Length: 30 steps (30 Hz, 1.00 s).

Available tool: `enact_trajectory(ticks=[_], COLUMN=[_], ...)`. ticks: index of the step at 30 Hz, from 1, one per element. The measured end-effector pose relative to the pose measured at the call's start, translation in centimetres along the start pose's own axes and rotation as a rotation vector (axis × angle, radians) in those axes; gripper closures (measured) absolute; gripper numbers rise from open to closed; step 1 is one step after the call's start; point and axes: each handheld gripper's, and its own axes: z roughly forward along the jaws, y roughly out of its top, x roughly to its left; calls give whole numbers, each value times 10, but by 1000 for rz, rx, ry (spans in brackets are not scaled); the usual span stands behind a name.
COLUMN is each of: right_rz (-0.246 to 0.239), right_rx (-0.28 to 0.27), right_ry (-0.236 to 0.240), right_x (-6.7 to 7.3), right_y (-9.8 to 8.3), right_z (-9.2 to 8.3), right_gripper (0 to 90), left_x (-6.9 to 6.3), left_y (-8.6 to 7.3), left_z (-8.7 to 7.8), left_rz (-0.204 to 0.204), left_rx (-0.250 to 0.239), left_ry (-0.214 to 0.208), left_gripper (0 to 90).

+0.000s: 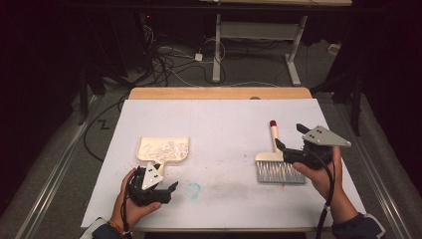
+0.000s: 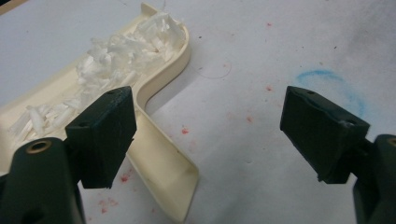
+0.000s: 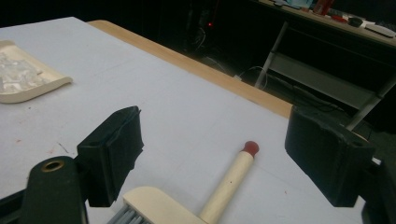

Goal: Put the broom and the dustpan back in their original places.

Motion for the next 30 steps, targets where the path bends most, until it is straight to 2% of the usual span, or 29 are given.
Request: enact_trajectory(ticks=[17,30], right_rz=[-39,-69], right_rx=[-12,-7], right_ry=[32,28], right_x=[10,11], right_y=[-4,-15], right_z=[-21,-37], right_gripper=[201,201], left_x=[-1,-3], left_y=[0,0], left_z=[-1,0], left_rz=[11,22], left_rx=[-3,0], left_ry=[-2,-3], left_gripper=[176,177])
